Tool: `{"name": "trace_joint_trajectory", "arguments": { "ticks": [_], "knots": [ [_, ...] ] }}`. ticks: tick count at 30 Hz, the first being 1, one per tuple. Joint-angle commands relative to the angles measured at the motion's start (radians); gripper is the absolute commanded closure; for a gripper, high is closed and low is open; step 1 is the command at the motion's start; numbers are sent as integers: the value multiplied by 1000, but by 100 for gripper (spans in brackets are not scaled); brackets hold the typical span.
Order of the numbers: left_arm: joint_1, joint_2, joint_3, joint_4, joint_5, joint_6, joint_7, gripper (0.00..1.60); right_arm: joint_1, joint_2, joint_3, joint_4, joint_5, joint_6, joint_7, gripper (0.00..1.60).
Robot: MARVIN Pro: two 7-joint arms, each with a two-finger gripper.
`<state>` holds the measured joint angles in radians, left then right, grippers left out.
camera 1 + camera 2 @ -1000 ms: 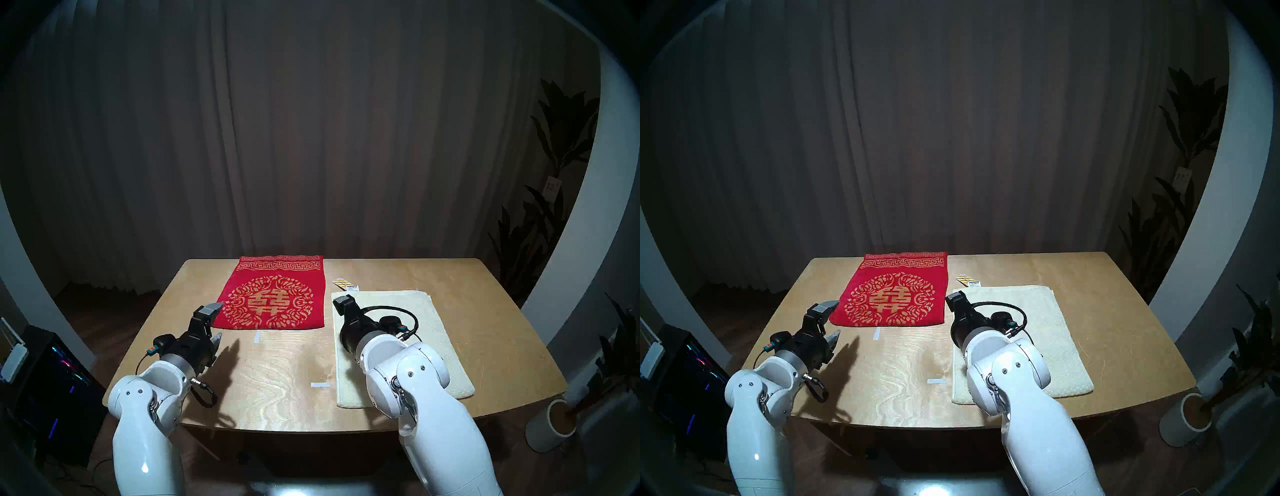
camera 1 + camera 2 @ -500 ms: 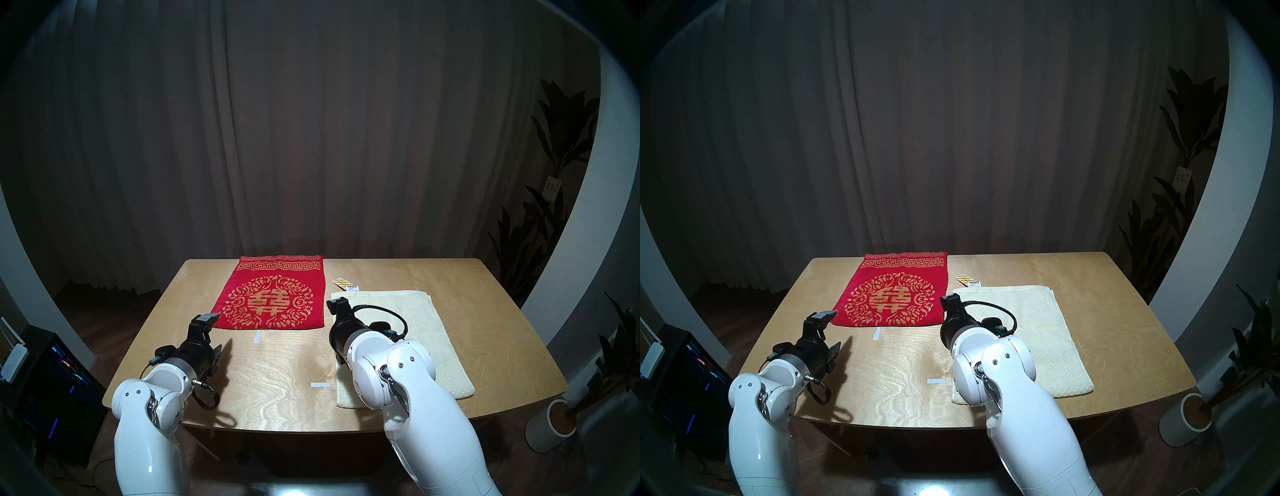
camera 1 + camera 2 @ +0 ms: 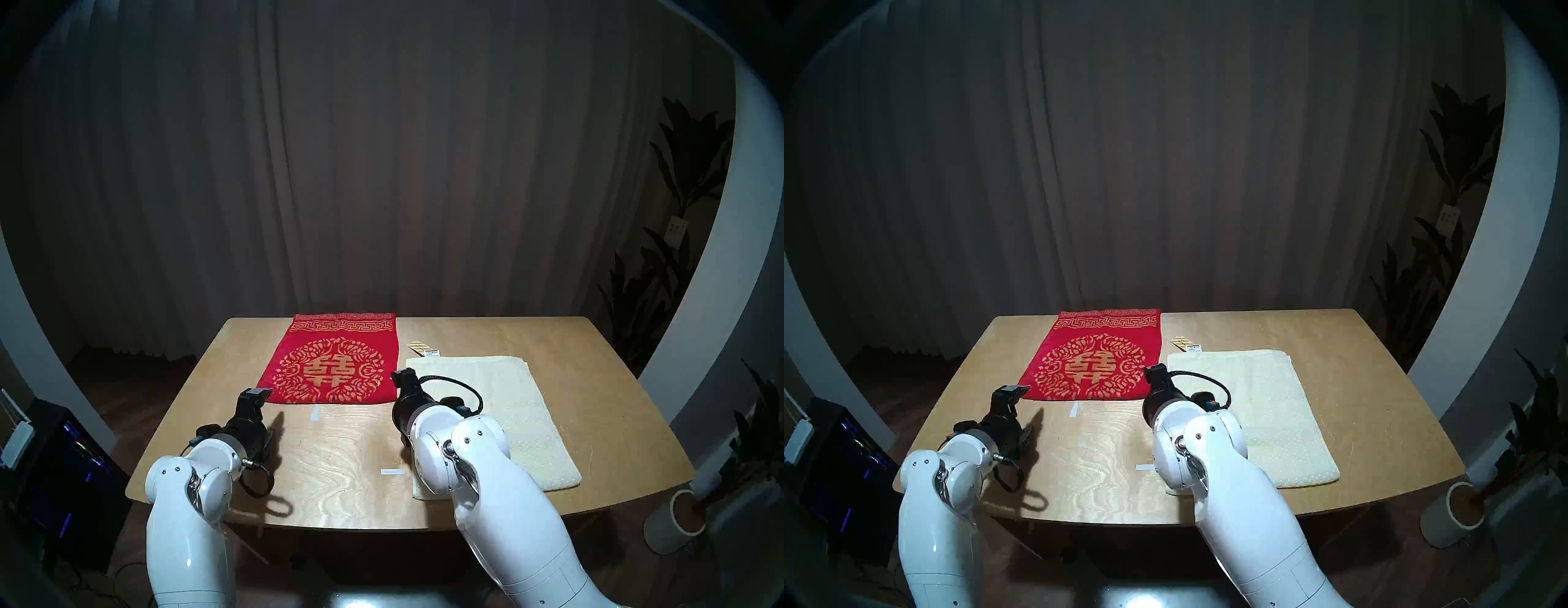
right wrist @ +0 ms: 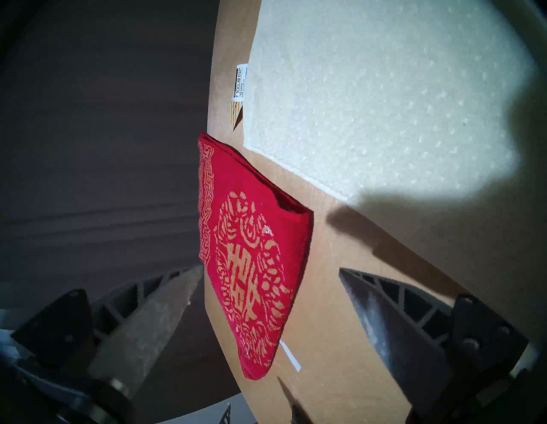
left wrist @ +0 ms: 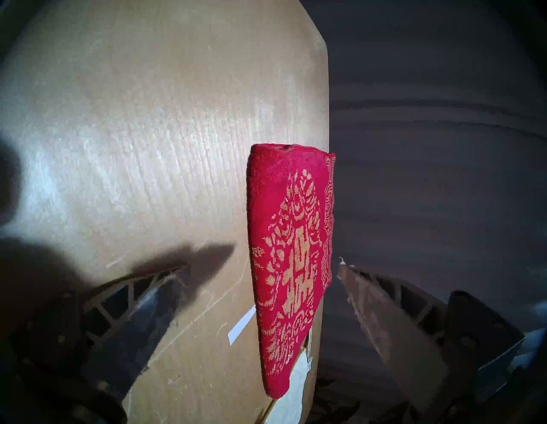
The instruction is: Fold each towel twice and stack them on table
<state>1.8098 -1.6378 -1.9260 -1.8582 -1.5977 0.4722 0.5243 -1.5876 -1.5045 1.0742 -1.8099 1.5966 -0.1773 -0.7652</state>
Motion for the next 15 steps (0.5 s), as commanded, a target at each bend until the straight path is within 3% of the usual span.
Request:
{"name": "trace_joint_trajectory", "arguments": {
  "ticks": [1, 15],
  "knots": [
    [-53, 34, 3, 20, 0, 16, -7, 0, 48, -21, -13, 15, -7, -25, 33, 0],
    [-80, 43, -2, 74, -2, 11, 25, 0, 114, -50, -39, 110, 5, -64, 34, 0]
  ]
}}
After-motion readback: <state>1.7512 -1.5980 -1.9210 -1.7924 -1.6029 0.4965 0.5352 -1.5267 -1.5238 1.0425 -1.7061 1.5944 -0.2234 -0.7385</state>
